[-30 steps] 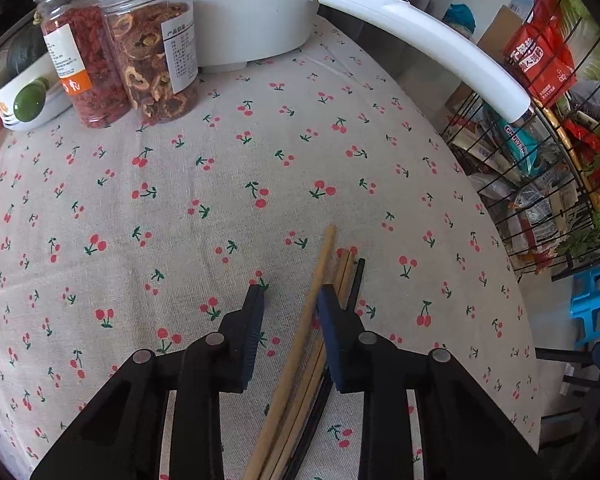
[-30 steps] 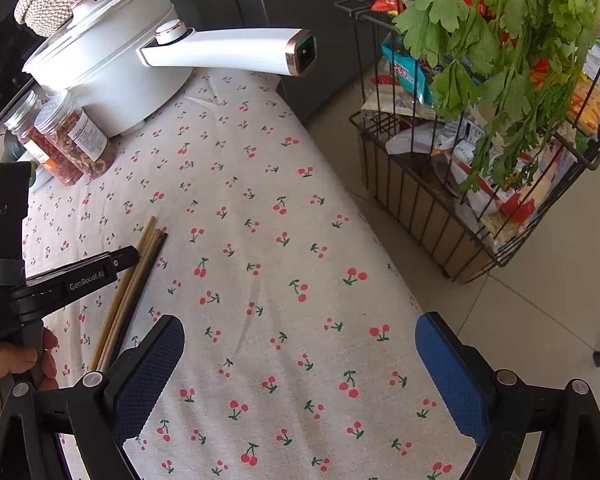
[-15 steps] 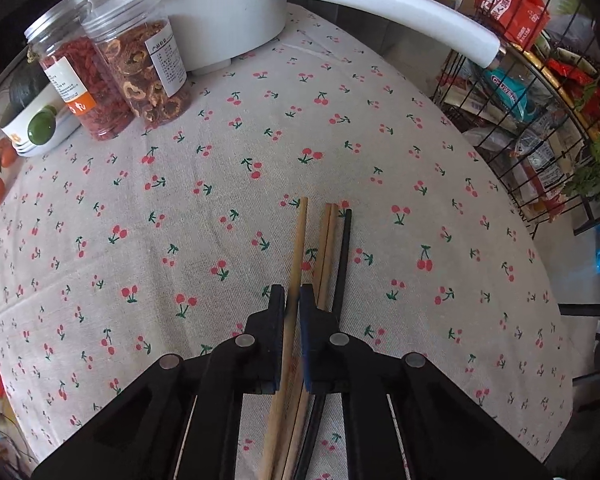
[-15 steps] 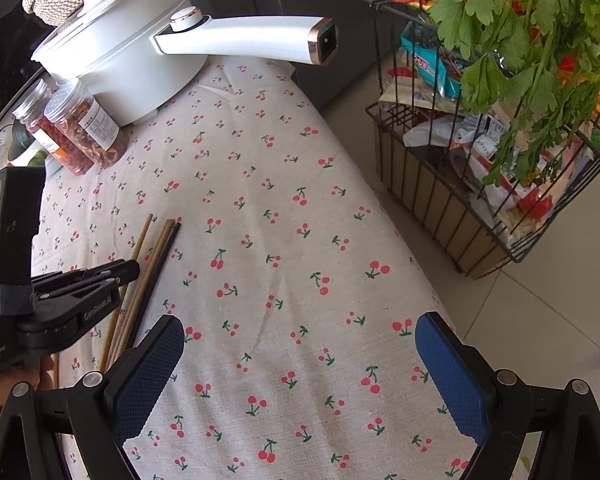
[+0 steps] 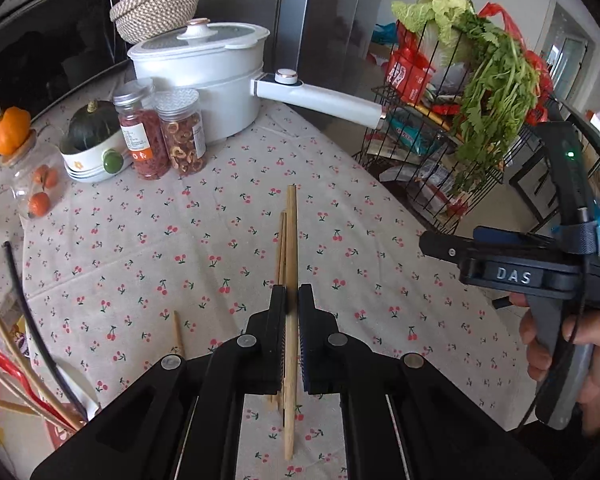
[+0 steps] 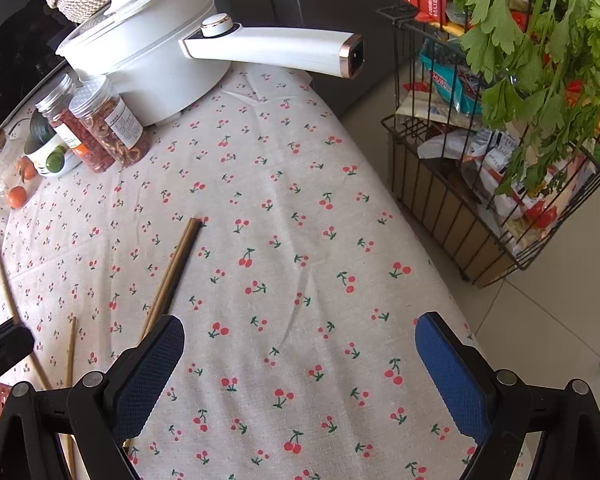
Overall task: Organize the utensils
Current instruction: 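Grasp the lone wooden chopstick with the right gripper while the left holds its chopstick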
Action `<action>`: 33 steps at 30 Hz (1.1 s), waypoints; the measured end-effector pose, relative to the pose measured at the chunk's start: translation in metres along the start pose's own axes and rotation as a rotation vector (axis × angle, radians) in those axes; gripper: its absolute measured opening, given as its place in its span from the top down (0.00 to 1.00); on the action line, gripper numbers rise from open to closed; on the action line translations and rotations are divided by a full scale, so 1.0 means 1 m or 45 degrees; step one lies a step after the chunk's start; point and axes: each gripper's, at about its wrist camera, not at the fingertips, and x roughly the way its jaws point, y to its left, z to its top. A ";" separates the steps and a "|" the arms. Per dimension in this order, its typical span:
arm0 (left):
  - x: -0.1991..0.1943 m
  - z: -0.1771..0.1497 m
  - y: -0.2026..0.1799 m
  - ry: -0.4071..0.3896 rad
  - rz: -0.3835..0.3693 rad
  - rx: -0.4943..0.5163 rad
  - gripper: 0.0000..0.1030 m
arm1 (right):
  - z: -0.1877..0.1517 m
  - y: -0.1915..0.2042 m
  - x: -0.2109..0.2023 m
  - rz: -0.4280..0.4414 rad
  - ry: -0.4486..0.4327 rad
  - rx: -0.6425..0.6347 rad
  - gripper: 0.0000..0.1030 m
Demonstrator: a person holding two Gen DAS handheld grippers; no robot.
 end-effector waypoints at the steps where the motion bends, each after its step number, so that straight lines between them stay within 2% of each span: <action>1: -0.011 -0.004 0.001 -0.020 -0.010 -0.004 0.95 | -0.001 0.001 -0.001 0.011 0.001 0.007 0.06; 8: -0.086 -0.041 0.008 -0.182 -0.028 -0.007 0.95 | -0.009 0.022 -0.004 0.106 0.023 0.031 0.06; 15: -0.133 -0.074 0.031 -0.302 -0.078 -0.044 0.95 | -0.015 0.054 0.007 0.090 0.044 -0.044 0.06; 21: -0.154 -0.094 0.059 -0.340 -0.100 -0.100 0.95 | -0.021 0.086 0.027 0.116 0.105 -0.073 0.06; 28: -0.169 -0.120 0.095 -0.348 -0.086 -0.164 0.95 | -0.030 0.146 0.053 0.179 0.161 -0.195 0.06; 31: -0.172 -0.128 0.105 -0.345 -0.081 -0.177 0.95 | -0.036 0.172 0.067 0.235 0.190 -0.237 0.14; 33: -0.172 -0.131 0.111 -0.342 -0.081 -0.183 0.95 | -0.042 0.188 0.079 0.254 0.229 -0.264 0.26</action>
